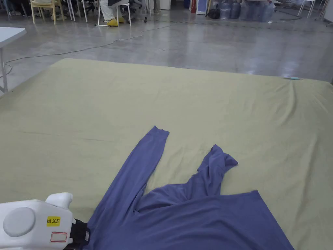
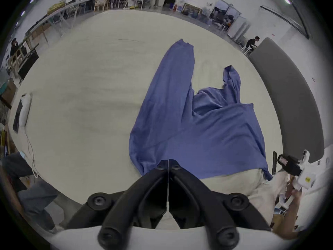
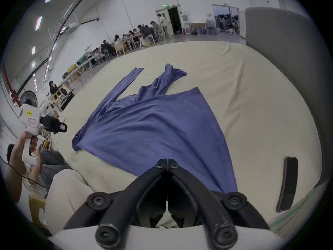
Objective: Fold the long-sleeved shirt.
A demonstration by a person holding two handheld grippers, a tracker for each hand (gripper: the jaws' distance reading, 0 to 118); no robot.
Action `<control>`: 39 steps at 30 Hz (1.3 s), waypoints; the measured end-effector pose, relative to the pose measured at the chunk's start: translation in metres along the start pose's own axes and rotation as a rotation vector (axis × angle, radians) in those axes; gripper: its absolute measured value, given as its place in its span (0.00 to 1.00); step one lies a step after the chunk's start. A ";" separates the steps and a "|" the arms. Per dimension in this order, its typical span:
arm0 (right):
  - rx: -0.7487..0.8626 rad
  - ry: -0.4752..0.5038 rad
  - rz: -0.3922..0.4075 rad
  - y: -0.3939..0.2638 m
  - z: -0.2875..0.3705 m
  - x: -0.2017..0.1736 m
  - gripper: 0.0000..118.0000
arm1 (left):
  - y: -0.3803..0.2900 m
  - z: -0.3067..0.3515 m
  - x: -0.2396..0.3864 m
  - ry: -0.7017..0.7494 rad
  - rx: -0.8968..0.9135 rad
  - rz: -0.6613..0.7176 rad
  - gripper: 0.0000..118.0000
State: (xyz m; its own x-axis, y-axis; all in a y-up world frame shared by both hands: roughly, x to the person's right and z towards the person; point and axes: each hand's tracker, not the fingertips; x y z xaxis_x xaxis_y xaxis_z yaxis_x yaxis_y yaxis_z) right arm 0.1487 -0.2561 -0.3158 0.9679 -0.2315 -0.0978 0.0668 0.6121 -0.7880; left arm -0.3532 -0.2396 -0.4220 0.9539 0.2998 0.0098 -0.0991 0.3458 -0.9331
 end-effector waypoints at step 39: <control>-0.130 0.128 -0.088 -0.003 -0.035 0.018 0.00 | 0.255 -0.220 0.060 0.272 -0.038 0.014 0.67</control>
State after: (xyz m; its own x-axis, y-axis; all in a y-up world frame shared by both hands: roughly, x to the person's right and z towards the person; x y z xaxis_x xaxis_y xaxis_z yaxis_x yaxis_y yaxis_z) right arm 0.1575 -0.2883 -0.3367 0.9204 -0.3791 -0.0955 0.1095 0.4844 -0.8680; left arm -0.2589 -0.3296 -0.7383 0.9940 0.0531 -0.0953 -0.1071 0.3079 -0.9454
